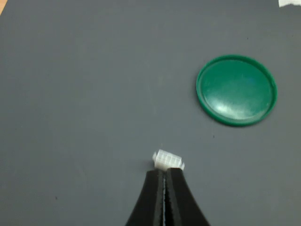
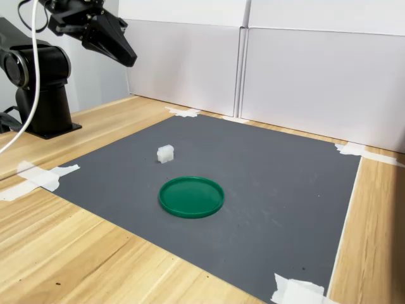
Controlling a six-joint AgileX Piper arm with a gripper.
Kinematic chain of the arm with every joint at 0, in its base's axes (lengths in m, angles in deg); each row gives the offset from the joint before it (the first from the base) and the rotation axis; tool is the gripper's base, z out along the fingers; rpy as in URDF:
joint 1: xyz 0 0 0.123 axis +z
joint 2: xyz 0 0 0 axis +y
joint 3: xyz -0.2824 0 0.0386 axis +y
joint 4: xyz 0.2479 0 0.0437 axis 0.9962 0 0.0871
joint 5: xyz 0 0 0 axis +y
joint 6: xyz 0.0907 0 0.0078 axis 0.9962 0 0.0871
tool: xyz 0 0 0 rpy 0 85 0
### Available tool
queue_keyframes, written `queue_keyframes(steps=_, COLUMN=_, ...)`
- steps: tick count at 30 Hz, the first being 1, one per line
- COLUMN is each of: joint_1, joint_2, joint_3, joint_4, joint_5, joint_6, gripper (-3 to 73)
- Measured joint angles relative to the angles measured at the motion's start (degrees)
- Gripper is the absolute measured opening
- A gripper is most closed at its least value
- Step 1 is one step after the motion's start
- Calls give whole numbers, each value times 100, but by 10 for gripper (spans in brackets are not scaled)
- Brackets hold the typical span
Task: Grasp a white terminal and put it in the green lid.
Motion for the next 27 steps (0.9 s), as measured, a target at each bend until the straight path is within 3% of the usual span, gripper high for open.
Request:
queue_keyframes(steps=15, joint_1=0, joint_2=1761, joint_3=-2195, joint_4=-80, joint_5=2165, joint_6=0, gripper=-15)
queue_keyframes(steps=24, joint_1=0, joint_2=2492, joint_3=-2864, joint_4=-1268, joint_5=2632, joint_6=-51, gripper=-15)
queue_keyframes(steps=27, joint_1=0, joint_2=2760, joint_3=-2965, joint_4=-1478, joint_5=2774, joint_6=-476, gripper=-15)
